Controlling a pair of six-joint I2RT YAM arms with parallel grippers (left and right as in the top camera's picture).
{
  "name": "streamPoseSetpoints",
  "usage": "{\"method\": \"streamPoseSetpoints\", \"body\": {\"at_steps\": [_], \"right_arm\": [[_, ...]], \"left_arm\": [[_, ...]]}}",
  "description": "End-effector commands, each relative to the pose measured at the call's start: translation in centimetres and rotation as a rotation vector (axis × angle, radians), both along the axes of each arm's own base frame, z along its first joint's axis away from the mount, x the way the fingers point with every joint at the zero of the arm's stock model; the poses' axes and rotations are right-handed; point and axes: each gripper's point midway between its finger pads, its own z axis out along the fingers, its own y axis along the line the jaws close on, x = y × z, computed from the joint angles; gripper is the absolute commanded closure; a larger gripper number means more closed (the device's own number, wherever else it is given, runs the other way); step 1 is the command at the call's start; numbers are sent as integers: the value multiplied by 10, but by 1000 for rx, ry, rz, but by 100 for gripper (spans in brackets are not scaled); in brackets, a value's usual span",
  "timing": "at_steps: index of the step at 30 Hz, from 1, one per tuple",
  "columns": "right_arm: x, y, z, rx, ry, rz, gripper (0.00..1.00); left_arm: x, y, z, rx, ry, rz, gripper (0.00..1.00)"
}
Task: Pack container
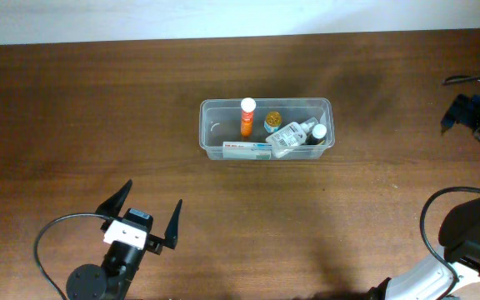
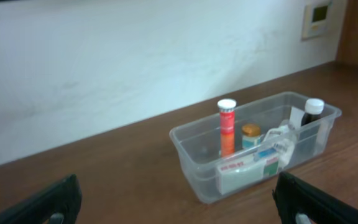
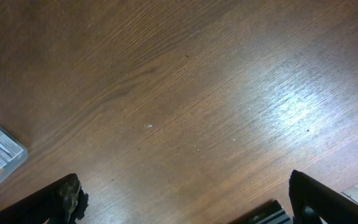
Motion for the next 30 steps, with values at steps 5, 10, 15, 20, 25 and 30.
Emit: {"method": "streamPoseSetpoints", "body": {"at_steps": [5, 10, 15, 20, 25, 30], "right_arm": [[-1, 0, 6, -9, -17, -12, 2], [-1, 0, 6, -9, -17, -12, 2], [-1, 0, 6, -9, -17, -12, 2], [-1, 0, 6, -9, -17, -12, 2], [-1, 0, 6, -9, -17, -12, 2], [-1, 0, 6, -9, -17, -12, 1]], "left_arm": [[2, -6, -20, 10, -15, -38, 1], [3, -5, -25, 10, -50, -35, 0], [5, -2, -33, 10, -34, -20, 1], [7, 1, -42, 11, -18, -20, 1], [10, 5, -56, 10, 11, -6, 1], [12, 8, -61, 14, 14, 10, 1]]}}
